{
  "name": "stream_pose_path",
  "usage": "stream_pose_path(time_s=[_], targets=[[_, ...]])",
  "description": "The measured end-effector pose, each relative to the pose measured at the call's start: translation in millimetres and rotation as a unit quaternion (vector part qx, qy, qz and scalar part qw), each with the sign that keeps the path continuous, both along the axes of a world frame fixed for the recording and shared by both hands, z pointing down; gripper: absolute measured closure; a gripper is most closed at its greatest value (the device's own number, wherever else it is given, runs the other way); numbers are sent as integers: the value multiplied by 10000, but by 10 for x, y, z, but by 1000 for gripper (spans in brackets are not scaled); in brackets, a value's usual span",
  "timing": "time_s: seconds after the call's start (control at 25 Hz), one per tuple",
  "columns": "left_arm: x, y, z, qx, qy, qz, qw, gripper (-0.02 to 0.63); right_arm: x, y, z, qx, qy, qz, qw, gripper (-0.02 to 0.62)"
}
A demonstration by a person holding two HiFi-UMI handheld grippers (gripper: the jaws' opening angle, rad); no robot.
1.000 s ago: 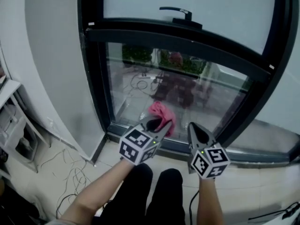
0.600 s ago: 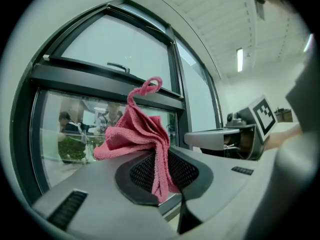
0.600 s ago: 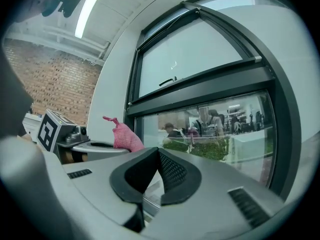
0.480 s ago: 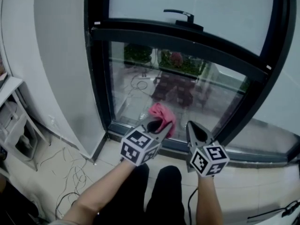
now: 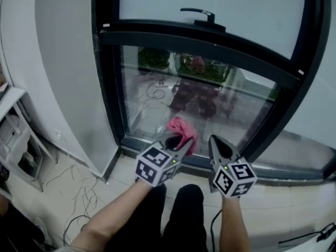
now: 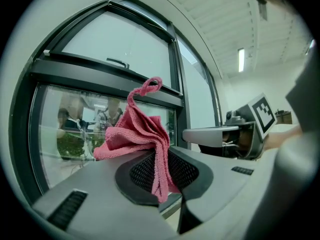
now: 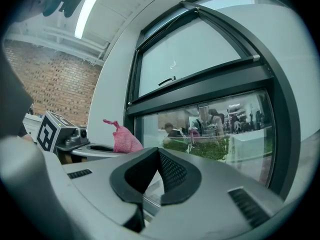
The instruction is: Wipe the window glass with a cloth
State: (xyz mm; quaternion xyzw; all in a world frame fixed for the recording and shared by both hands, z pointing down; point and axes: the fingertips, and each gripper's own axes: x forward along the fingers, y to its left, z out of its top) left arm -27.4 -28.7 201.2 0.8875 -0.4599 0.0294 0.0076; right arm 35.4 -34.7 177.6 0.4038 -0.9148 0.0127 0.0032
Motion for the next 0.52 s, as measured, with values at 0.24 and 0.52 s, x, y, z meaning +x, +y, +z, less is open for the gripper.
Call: stream_pose_path(time_s=[0.24, 0.52], targets=[[63, 22, -8, 16, -3, 41, 10000, 554, 39, 12, -37, 40, -23, 13, 10000, 604], [112, 39, -34, 7, 8, 81, 10000, 554, 79, 13, -85, 97, -36, 6, 9999, 604]])
